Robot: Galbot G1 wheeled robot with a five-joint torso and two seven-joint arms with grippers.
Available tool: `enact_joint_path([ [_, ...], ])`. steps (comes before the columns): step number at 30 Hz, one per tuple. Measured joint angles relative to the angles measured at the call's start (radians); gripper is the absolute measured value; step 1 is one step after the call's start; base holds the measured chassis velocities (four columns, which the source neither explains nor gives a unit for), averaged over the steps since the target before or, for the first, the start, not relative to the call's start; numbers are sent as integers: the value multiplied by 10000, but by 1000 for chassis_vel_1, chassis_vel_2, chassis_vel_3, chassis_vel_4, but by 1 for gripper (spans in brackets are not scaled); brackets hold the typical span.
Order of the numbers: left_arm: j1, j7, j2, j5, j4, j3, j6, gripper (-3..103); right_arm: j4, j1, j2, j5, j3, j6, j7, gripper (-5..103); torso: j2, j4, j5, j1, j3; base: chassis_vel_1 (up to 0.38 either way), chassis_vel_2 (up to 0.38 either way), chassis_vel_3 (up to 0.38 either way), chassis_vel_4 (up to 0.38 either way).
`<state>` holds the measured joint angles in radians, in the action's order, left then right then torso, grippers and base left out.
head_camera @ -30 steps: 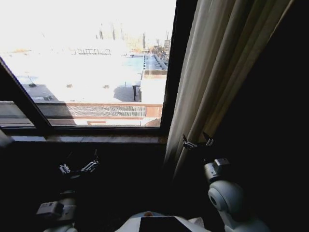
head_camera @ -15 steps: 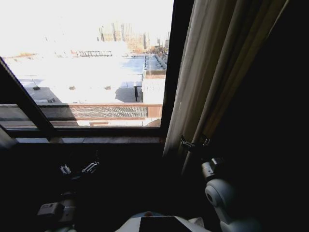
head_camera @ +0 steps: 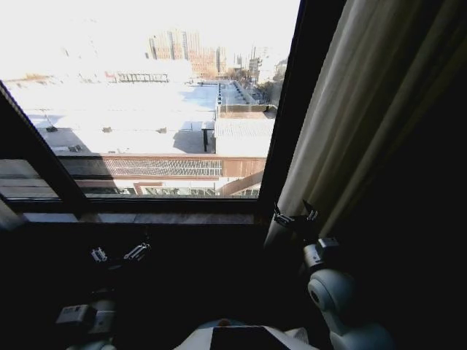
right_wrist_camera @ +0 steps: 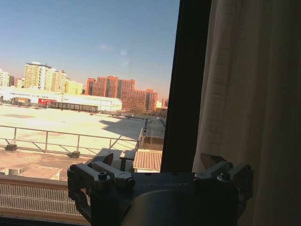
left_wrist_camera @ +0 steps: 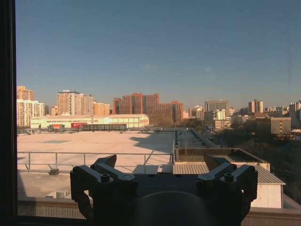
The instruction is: Open the curtains by pulling them apart, changing their state from closed to fully open.
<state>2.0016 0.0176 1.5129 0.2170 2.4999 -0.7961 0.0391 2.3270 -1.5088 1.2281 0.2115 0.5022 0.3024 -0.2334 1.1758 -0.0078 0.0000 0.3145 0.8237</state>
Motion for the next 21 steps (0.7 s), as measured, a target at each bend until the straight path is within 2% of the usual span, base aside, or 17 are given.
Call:
enact_joint_path([
  [7, 22, 18, 51, 6, 0, 3, 23, 100, -73, 204, -88, 107, 7, 324, -200, 100, 2, 0, 9, -6, -2, -26, 18, 25, -10],
  [10, 120, 172, 139, 1, 0, -24, 134, 100, -411, 744, -171, 437, -68, 530, -554, 100, 4, 2, 5, -10, -3, 0, 0, 0, 0],
  [15, 290, 293, 177, -54, 0, -87, 268, 100, -1338, 1587, -198, 540, -109, 540, -1133, 100, 3, 3, -1, -8, -1, 0, 0, 0, 0],
  [21, 452, 299, 213, -152, 0, -76, 296, 100, -2333, 2234, -182, 559, -107, 368, -1267, 100, 3, 1, 4, -7, -1, 0, 0, 0, 0],
])
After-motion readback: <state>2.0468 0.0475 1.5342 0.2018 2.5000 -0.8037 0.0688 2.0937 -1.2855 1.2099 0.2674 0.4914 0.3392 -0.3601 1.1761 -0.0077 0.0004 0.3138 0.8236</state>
